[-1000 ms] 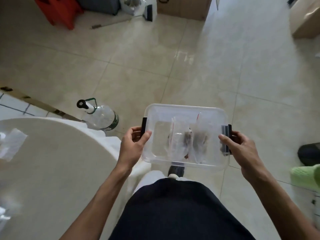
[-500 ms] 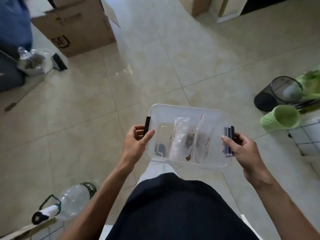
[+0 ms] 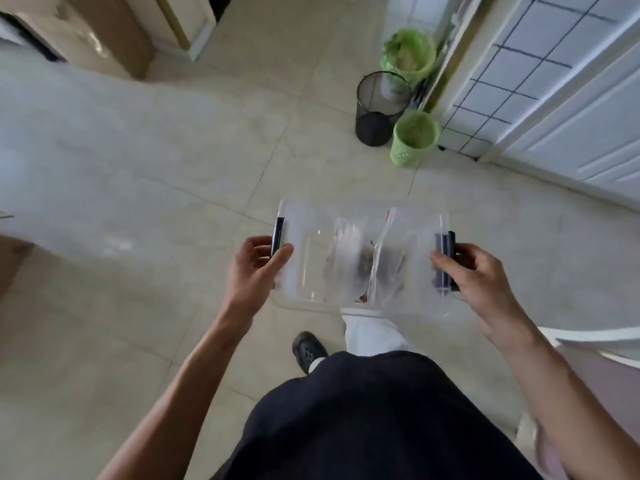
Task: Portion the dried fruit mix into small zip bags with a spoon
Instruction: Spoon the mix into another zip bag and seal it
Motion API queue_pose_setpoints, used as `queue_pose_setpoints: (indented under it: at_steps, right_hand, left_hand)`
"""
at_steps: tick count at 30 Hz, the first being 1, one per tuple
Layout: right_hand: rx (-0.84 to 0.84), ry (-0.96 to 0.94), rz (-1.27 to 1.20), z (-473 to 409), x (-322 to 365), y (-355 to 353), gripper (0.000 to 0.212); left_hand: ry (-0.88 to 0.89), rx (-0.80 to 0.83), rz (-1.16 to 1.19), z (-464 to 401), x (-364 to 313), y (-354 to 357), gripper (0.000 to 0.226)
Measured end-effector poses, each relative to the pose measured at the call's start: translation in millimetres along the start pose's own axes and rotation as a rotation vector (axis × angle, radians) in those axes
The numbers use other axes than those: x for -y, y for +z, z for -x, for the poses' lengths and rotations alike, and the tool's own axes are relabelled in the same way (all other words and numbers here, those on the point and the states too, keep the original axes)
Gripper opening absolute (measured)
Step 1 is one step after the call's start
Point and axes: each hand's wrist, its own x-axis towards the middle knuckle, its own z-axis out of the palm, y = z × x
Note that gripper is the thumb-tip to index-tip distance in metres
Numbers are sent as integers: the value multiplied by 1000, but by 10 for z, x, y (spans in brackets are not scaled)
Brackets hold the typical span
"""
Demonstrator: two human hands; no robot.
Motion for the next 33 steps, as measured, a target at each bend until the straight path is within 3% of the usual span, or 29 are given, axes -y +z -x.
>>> queue_pose_setpoints:
  at_steps: [6,22,29,33]
  right_hand:
    - [-172,49,-113,-682,152,-313,15]
    - [-399,110,-205,-2711,1216,-1598,19]
    - [-639,168,-397,-3272,1389,-1894,18]
    - [-813,217,-528,-3386,1489,-2015,21]
  left_hand:
    - [35,138,-122,-882,-554,685,34]
    - [82,323,-221,-2885,-2190,2890,32]
    - [145,582,-351,-3904,-2893,4092,33]
    - [192,782,-431,-4260,-3370,4845,53]
